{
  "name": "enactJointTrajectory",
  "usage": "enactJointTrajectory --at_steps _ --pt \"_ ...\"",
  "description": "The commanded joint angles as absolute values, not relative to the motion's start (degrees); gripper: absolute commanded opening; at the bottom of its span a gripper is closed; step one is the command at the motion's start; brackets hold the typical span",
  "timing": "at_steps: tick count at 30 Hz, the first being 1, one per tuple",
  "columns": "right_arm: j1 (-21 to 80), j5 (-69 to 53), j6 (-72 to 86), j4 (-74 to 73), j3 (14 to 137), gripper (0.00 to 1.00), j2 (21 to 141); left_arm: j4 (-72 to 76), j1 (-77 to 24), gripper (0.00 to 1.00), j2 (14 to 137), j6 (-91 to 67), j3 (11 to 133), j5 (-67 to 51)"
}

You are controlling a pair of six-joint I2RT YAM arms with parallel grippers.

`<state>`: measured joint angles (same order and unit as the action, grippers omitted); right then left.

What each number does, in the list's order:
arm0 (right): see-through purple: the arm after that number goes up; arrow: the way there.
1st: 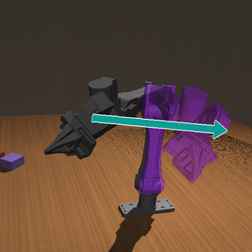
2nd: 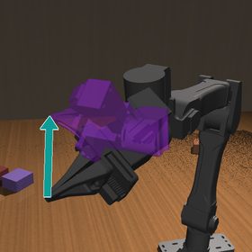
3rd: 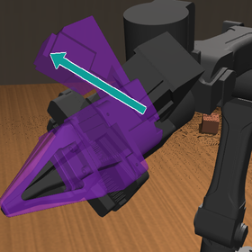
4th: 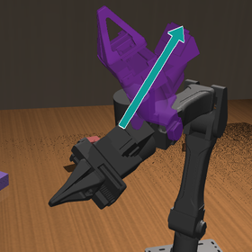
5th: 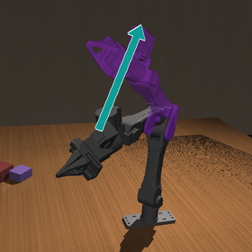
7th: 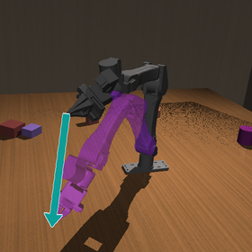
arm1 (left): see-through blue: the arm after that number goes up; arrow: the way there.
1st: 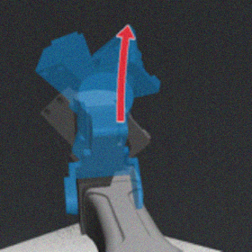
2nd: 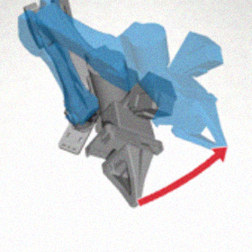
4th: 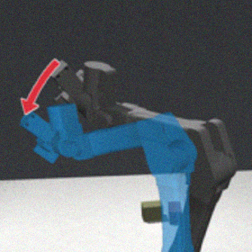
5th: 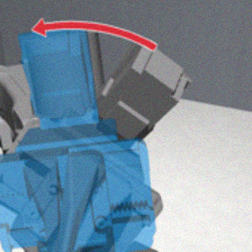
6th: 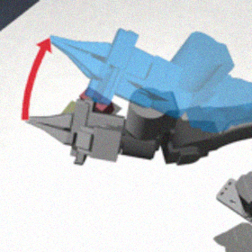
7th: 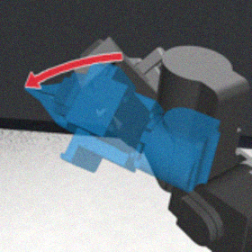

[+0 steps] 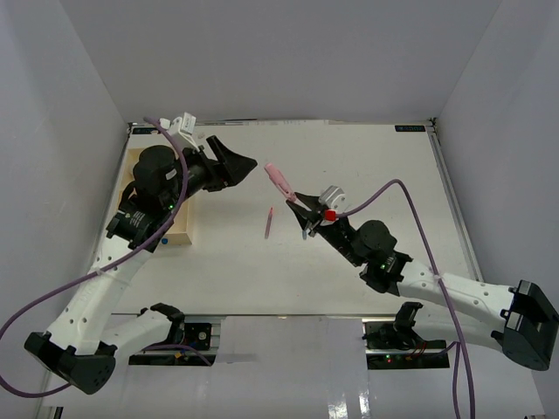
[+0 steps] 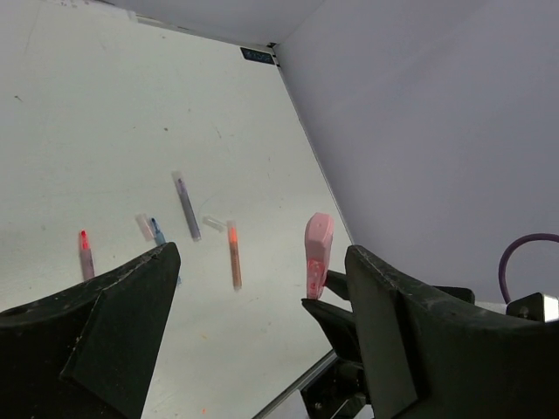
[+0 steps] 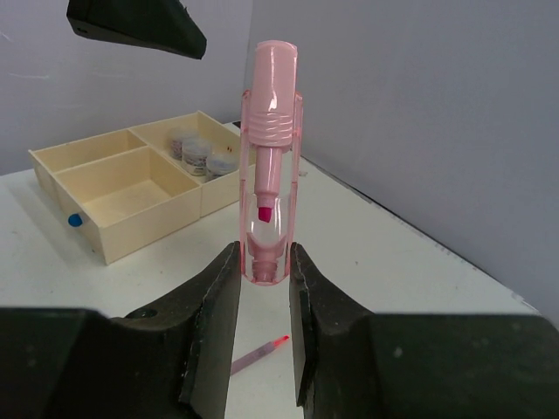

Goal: Sort the stationery into containers
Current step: Close the pen cap on the pen.

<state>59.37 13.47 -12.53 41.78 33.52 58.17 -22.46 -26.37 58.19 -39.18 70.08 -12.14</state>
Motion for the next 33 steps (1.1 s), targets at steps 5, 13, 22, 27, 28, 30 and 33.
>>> enactJointTrajectory --at_steps 5,13,22,27,28,30,33 --pt "59.5 13.3 -17.0 46.7 36.6 0.18 56.1 -26.4 -26.4 0.88 58.4 -37.0 71.8 -17.8" --pt "59.4 12.7 -21.4 45.4 41.6 0.18 56.7 -27.8 -26.4 0.88 58.9 -35.8 71.6 -19.3" --pt "59.4 12.7 -20.4 44.9 37.8 0.18 56.3 -30.4 -26.4 0.88 60.5 -32.4 75.5 -19.5" --pt "59.3 12.0 -19.9 41.4 35.7 0.15 54.8 -35.0 -26.4 0.84 62.8 -29.0 81.0 -19.3" --pt "59.3 11.9 -19.9 40.1 34.9 0.15 54.6 -35.7 -26.4 0.82 63.7 -28.4 81.9 -19.5" --pt "59.3 11.3 -19.7 38.9 34.2 0.14 53.9 -37.6 -26.3 0.79 64.6 -26.4 83.5 -20.0" --pt "59.3 9.2 -19.4 36.7 33.2 0.13 53.4 -38.5 -26.2 0.69 66.3 -24.4 85.0 -22.6"
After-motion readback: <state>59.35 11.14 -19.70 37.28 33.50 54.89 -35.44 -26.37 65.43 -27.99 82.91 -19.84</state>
